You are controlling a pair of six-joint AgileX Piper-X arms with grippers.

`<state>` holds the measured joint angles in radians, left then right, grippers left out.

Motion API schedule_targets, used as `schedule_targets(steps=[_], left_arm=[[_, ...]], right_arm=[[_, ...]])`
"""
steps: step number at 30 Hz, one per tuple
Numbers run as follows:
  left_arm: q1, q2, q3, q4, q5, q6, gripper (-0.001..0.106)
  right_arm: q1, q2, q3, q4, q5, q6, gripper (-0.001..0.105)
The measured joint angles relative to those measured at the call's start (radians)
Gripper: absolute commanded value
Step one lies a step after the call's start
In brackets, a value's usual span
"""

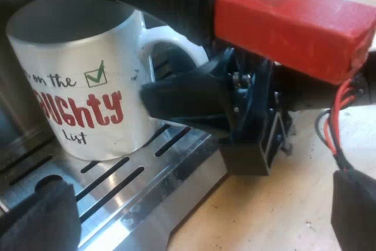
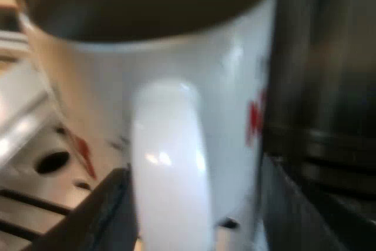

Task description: Place mug into machine

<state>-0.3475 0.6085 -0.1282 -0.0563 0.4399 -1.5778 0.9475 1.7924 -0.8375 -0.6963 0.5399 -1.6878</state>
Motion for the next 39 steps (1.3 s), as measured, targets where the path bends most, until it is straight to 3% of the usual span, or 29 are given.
schedule_targets(steps=[7,11,15,25,34,36,39], left_arm=[[0.000,-0.049,0.000,-0.001,0.000,0.000,0.088],[0.000,-0.138,0.000,0.007,0.000,0.000,0.088],[0.000,-0.229,-0.035,0.133,0.000,0.000,0.088],[0.000,-0.391,-0.127,0.296,0.000,0.000,0.088],[0.000,-0.413,-0.246,0.382,0.000,0.000,0.088],[0.000,-0.413,-0.270,0.399,0.000,0.000,0.088],[0.000,-0.413,-0.280,0.399,0.000,0.000,0.088]], right_arm=[[0.043,-0.114,0.042,0.177,0.029,-0.001,0.049],[0.058,-0.162,0.060,0.229,0.031,-0.001,0.049],[0.076,-0.266,0.104,0.351,0.036,-0.001,0.049],[0.117,-0.491,0.115,0.586,0.061,-0.001,0.047],[0.203,-0.664,0.115,0.617,0.062,-0.001,0.014],[0.211,-0.681,0.113,0.617,0.062,-0.001,0.002],[0.211,-0.682,0.082,0.626,0.062,-0.001,0.000]])
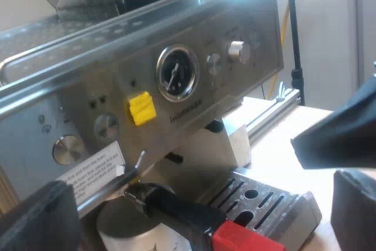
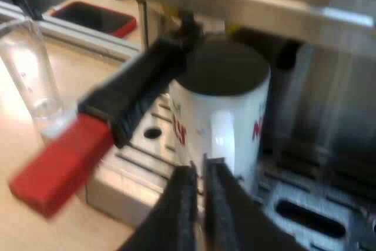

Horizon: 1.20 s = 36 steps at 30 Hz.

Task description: Place mug into machine

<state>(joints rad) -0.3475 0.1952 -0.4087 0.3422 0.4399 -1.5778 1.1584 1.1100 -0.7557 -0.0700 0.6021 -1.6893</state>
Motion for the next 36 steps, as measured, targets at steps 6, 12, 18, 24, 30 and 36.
schedule_targets(steps=[6,12,18,24,30,36], left_arm=[[0.000,0.000,0.000,0.008,0.000,-0.022,0.088],[0.000,0.000,0.000,0.008,0.000,-0.105,0.088],[0.000,0.000,0.000,0.009,0.000,-0.112,0.088],[0.000,0.000,0.000,0.009,0.000,-0.114,0.088],[0.000,0.000,0.000,0.009,0.000,-0.114,0.088],[0.000,0.000,0.000,0.009,0.000,-0.114,0.088]], right_arm=[[0.000,0.000,-0.070,0.000,0.000,-0.010,0.000],[0.000,0.015,-0.079,-0.049,0.000,-0.050,0.000],[0.000,0.066,-0.094,-0.137,0.002,-0.082,0.000],[-0.008,0.158,-0.187,-0.144,0.017,-0.109,0.000],[-0.033,0.205,-0.238,-0.144,0.017,-0.113,0.000],[-0.065,0.265,-0.280,-0.144,0.005,-0.113,0.000]])
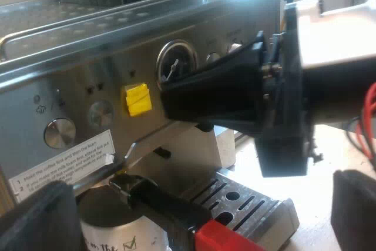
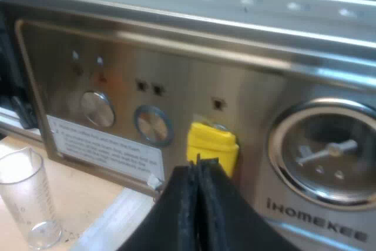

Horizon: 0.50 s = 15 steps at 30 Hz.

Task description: Place mug into machine

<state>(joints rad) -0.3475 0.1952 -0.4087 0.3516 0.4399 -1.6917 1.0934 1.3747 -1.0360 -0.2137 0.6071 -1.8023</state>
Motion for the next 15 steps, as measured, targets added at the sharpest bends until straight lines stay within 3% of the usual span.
schedule_targets(steps=[8,15], left_arm=[[0.000,0.000,0.000,0.000,0.000,0.000,0.088],[0.000,0.000,0.000,0.000,0.000,0.000,0.088]], right_arm=[[-0.040,0.082,-0.072,-0.028,-0.024,0.000,0.000],[-0.061,0.083,-0.075,-0.022,-0.019,-0.016,0.000]])
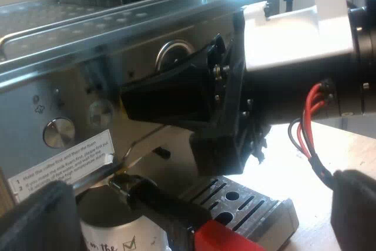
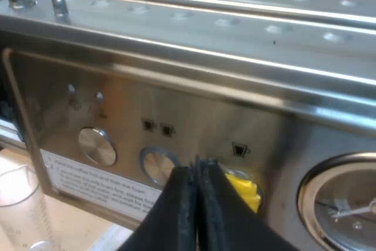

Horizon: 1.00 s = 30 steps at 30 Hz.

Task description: Place mug into machine

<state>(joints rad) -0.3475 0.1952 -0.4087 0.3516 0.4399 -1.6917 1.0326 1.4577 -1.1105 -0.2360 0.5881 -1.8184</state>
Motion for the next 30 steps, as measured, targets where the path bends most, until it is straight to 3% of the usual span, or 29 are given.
schedule_targets(steps=[16,19,20,22,25,30], left_arm=[[0.000,0.000,0.000,0.000,0.000,0.000,0.088],[0.000,0.000,0.000,0.000,0.000,0.000,0.088],[0.000,0.000,0.000,0.000,0.000,0.000,0.088],[0.000,0.000,0.000,0.000,0.000,0.000,0.088],[0.000,0.000,0.000,0.000,0.000,0.000,0.088],[0.000,0.000,0.000,-0.002,0.000,0.000,0.088]], right_arm=[[0.025,-0.003,-0.006,0.028,0.012,-0.008,0.001],[0.048,-0.016,-0.008,0.088,0.031,-0.008,0.018],[0.054,-0.021,-0.008,0.112,0.027,-0.008,0.030],[0.073,-0.032,-0.008,0.148,0.019,-0.008,0.044],[0.081,-0.039,-0.008,0.164,0.017,-0.008,0.060],[0.106,-0.078,-0.009,0.208,-0.023,-0.006,0.075]])
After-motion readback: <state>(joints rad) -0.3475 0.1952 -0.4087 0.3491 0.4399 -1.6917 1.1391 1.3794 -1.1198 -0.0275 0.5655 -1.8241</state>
